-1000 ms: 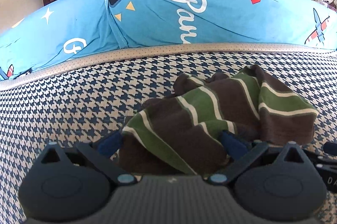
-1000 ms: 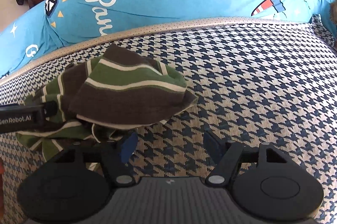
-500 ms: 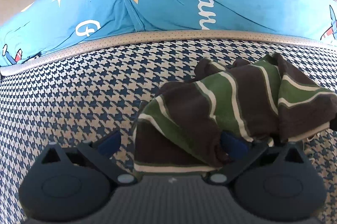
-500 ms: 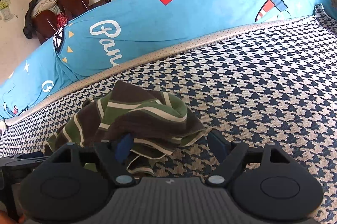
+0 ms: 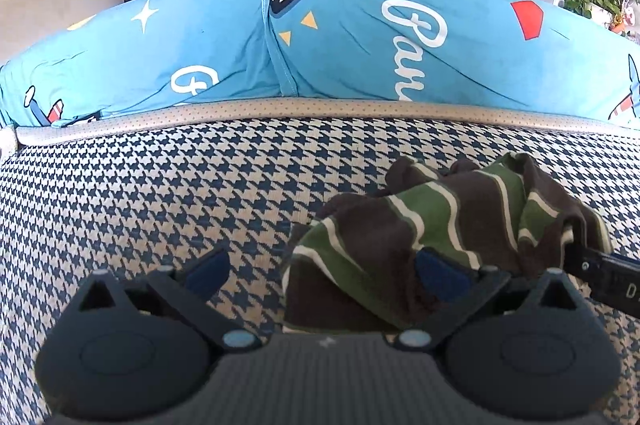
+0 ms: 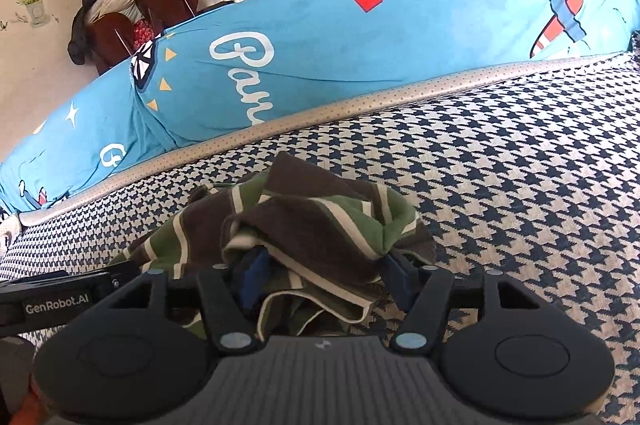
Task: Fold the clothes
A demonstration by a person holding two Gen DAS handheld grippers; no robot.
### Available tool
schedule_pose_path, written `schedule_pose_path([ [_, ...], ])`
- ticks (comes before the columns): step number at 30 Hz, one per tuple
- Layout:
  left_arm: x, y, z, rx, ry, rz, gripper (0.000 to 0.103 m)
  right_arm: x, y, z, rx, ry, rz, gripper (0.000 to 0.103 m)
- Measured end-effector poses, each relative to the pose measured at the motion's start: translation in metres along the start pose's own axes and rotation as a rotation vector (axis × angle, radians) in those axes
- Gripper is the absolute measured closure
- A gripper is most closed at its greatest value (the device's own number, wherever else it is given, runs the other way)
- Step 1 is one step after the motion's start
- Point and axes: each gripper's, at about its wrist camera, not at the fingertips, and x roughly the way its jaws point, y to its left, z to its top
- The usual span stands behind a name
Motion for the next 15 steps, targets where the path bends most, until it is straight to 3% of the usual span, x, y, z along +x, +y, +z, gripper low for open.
schedule_pose_path([
  [6, -0.005, 0.004, 0.002, 0.004, -0.039, 0.042, 0.000, 0.008, 0.017, -0.005, -0.034, 0.024, 0.042, 0.056],
  [15, -0.007, 0.007, 0.002, -0.010, -0.043, 0.041, 0.000, 0.009, 0.040, -0.017, -0.139, 0.049, 0.058, 0.057],
])
